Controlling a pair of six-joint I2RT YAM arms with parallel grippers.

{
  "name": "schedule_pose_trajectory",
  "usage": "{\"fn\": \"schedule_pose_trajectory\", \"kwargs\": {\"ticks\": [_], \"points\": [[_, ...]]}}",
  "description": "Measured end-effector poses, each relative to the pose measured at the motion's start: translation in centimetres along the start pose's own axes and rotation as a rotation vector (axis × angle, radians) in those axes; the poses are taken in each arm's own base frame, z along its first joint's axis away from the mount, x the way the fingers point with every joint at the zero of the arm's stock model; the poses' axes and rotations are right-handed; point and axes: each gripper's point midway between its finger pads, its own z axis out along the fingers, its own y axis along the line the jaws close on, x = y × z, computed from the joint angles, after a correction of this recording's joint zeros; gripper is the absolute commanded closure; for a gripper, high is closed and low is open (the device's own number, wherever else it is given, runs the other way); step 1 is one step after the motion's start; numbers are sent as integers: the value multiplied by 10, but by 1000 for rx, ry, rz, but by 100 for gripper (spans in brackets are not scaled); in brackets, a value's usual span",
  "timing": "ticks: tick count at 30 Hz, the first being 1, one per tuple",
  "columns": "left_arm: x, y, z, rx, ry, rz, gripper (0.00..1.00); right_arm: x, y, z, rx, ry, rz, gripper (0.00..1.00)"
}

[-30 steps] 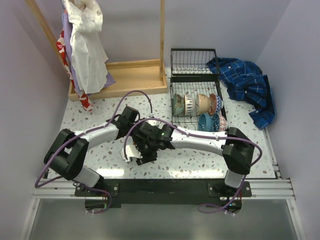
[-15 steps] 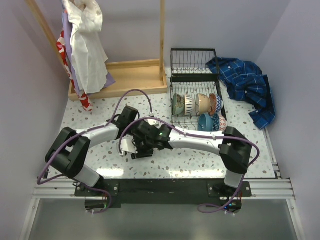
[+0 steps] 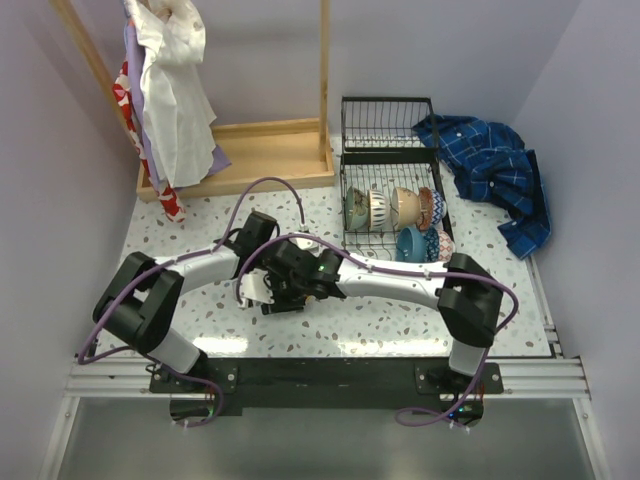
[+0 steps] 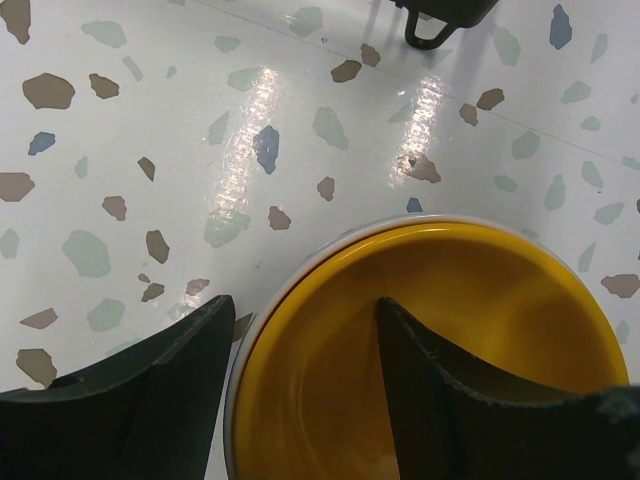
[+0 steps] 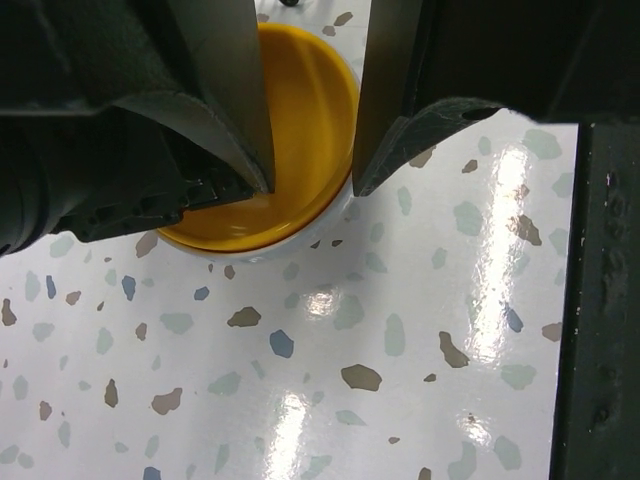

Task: Load the bowls into the dish rack

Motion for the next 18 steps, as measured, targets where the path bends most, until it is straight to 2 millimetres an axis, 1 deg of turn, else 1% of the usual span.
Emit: {"fn": "schedule_pose_trajectory", "kwargs": {"ticks": [2, 5, 7, 9, 11, 13, 14, 16, 18], "points": [[0, 0, 0, 0, 0, -1, 36, 3, 1, 3, -8, 11, 4, 65], [-1, 0, 1, 0, -3, -4, 36, 10, 6, 11, -30, 34, 16, 72], [-1, 1, 1, -1, -5, -7, 36, 16, 9, 16, -46, 56, 25, 80], [-1, 1, 1, -2, -6, -10, 37, 19, 10, 15, -55, 73, 48, 88], [-2, 3, 2, -12, -11, -8, 37, 25, 13, 12, -71, 96, 79, 87], [-3, 6, 1, -22, -12, -7, 36, 29, 14, 9, -82, 112, 98, 82], [-3, 6, 1, -23, -12, -7, 36, 29, 14, 8, -85, 113, 104, 82], [-3, 6, 1, -25, -13, -6, 36, 29, 14, 8, -88, 114, 104, 84], [-3, 6, 1, -25, -14, -5, 36, 29, 14, 7, -89, 114, 105, 89]]}}
